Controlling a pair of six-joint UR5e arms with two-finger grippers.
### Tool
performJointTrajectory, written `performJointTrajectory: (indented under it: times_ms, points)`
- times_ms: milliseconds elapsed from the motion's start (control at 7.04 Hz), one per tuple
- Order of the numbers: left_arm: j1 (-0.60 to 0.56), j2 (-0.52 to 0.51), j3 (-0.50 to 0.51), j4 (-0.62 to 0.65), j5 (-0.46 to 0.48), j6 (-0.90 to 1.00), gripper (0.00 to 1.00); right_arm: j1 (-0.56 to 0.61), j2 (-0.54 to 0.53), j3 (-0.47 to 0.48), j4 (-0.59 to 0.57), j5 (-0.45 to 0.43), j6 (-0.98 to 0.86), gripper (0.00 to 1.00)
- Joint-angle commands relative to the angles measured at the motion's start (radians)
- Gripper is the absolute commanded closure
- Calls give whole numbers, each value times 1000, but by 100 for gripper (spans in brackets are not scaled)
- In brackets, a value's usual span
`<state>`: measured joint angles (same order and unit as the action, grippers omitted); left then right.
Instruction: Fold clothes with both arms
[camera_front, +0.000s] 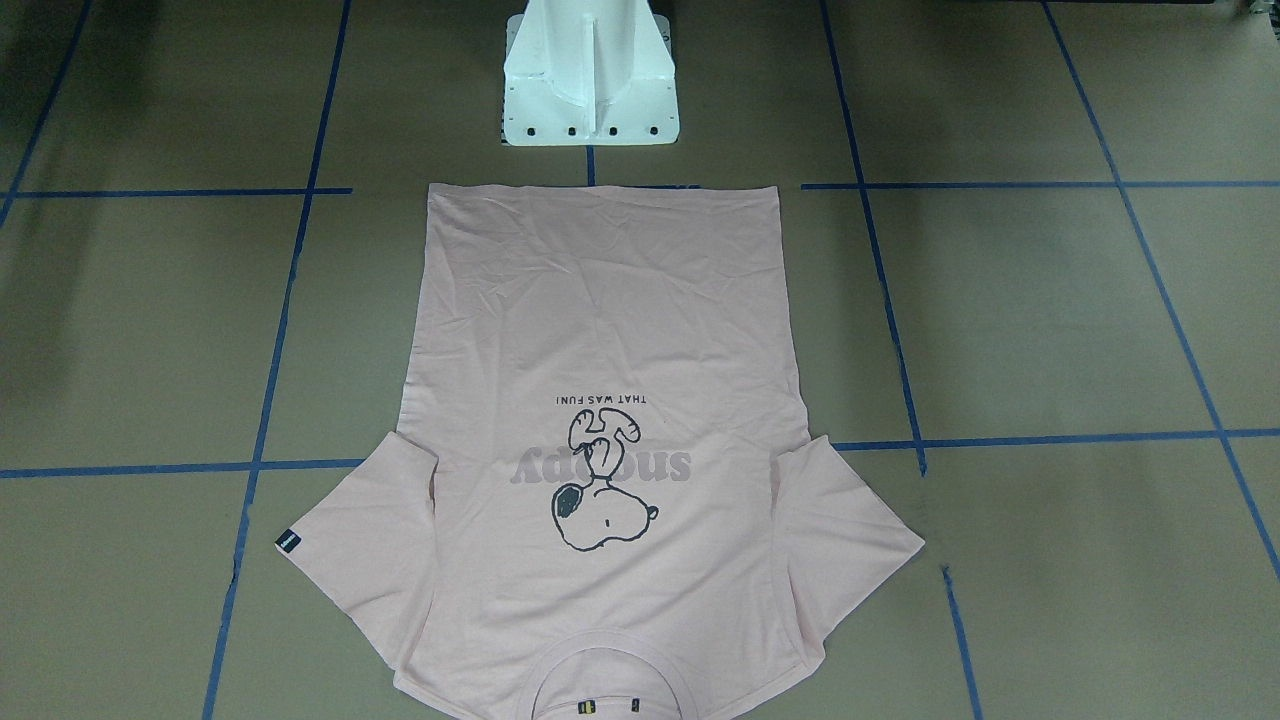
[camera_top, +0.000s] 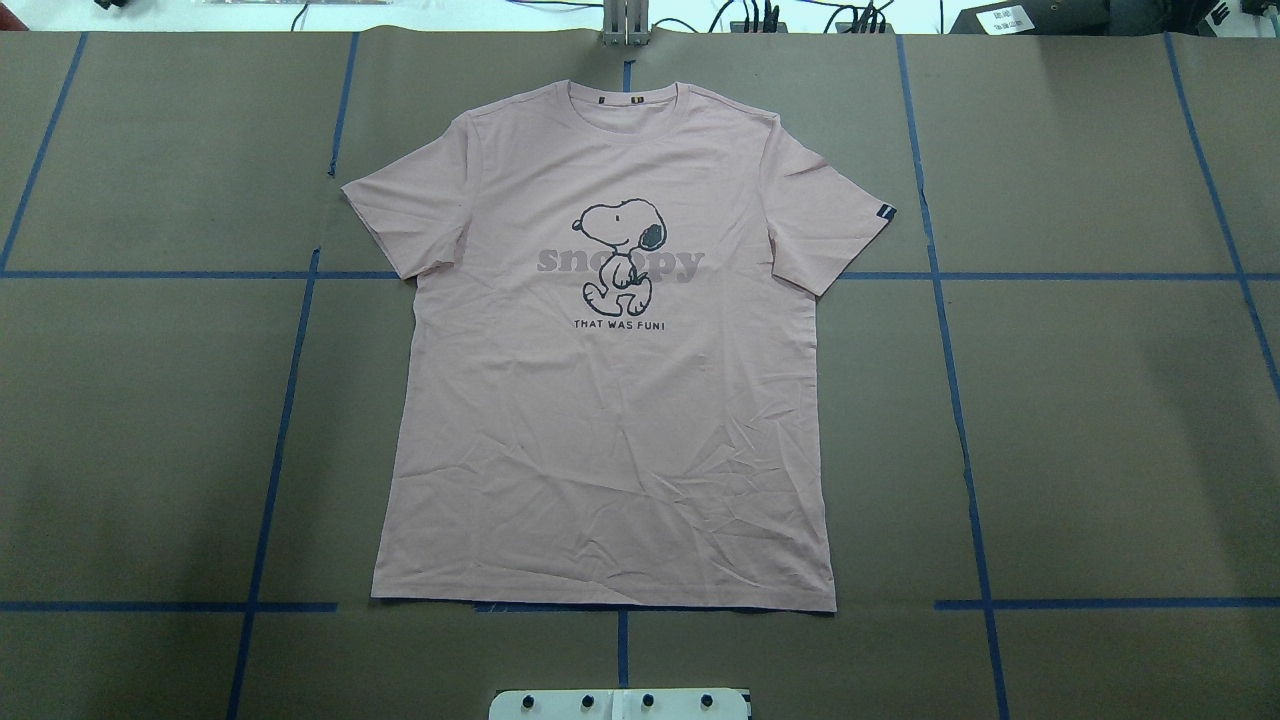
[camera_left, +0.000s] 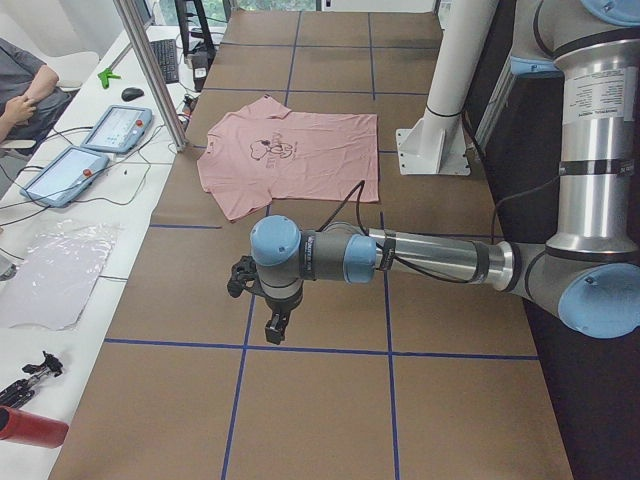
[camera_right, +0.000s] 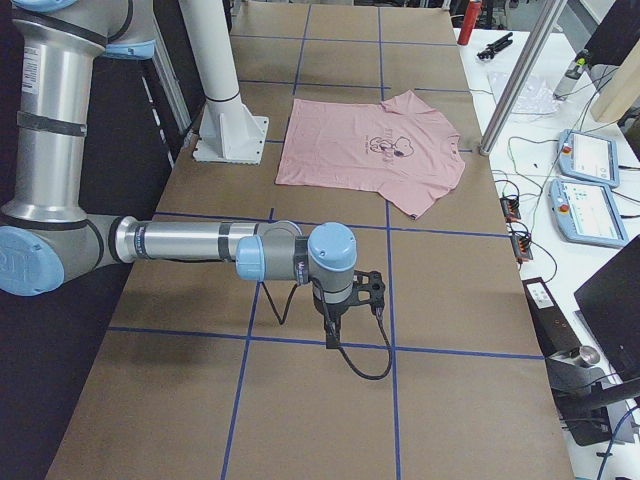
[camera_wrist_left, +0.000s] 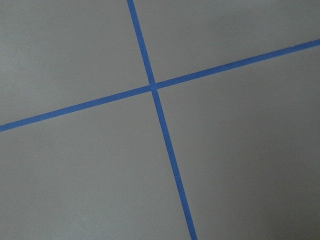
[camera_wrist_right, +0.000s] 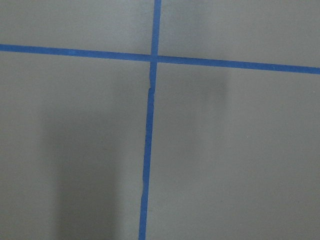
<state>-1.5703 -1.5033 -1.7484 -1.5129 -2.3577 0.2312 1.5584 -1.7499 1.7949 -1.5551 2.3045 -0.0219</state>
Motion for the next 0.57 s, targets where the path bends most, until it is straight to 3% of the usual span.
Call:
performJointTrajectory:
  times_ms: [0, 142, 426]
  points:
    - [1, -3, -50, 0, -1, -1, 0, -59, 92, 14, 3, 3, 11, 0]
    - [1, -24, -62, -28, -8, -1, 0, -93, 186, -5, 26, -10, 11, 0]
    - [4, -86, -17, -335, -2, -12, 0, -98, 300, -96, 76, -2, 13, 0]
